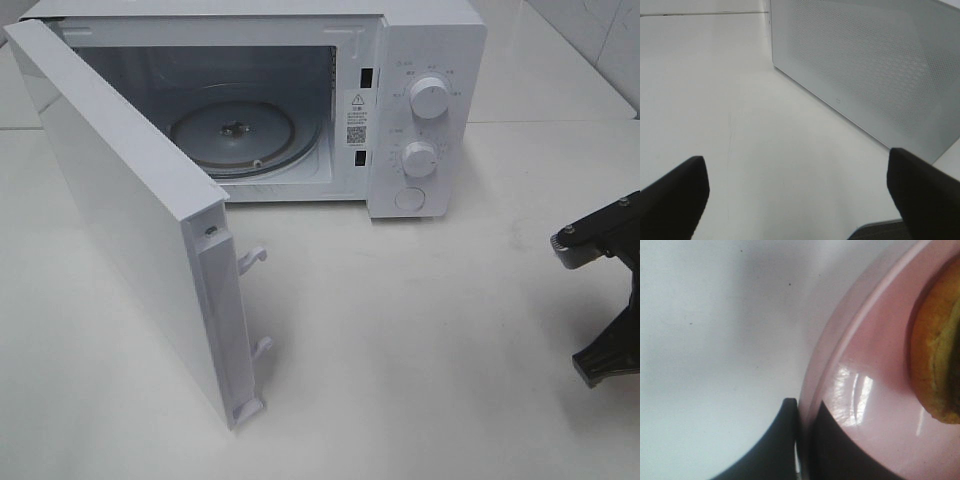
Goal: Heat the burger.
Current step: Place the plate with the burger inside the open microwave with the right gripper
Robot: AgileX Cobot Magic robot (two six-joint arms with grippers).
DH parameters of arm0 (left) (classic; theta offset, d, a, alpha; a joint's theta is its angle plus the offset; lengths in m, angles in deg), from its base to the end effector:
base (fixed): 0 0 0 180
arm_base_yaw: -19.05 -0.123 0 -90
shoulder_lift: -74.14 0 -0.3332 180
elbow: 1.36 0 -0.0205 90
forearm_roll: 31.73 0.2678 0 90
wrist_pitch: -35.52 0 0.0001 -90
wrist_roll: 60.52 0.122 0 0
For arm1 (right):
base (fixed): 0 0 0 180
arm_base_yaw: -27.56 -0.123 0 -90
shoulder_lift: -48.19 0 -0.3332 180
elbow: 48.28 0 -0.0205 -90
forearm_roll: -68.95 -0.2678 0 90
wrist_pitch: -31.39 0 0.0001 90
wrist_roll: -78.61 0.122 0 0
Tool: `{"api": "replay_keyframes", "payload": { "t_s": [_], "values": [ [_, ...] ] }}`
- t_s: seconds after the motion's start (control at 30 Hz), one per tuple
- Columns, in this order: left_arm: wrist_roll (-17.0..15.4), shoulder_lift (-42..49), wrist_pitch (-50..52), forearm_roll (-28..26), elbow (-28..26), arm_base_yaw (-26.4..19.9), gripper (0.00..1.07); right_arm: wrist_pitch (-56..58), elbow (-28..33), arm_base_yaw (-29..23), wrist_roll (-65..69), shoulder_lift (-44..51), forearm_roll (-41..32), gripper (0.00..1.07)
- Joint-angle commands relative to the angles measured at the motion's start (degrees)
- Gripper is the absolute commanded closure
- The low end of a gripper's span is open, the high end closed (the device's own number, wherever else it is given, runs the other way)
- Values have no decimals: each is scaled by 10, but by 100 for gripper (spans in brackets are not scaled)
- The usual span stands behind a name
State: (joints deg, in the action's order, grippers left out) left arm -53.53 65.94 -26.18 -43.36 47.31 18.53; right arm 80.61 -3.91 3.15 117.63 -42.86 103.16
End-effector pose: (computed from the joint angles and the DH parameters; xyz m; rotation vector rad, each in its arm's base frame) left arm -0.0106 -0.0218 0.2775 0.1263 2.0523 -0.1628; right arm 0.2128 0.0395 0.1694 -0.2330 2.9096 -0.6073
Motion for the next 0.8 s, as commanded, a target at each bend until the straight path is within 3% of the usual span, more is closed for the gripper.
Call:
{"api": "replay_keyframes", "payload": {
  "t_s": [0.03, 0.8],
  "values": [
    [0, -1, 2, 2, 1, 1, 18, 38, 2, -13, -10, 19, 21, 107],
    [0, -1, 2, 2, 1, 1, 18, 100, 2, -151, -67, 98, 9, 107]
  ]
}}
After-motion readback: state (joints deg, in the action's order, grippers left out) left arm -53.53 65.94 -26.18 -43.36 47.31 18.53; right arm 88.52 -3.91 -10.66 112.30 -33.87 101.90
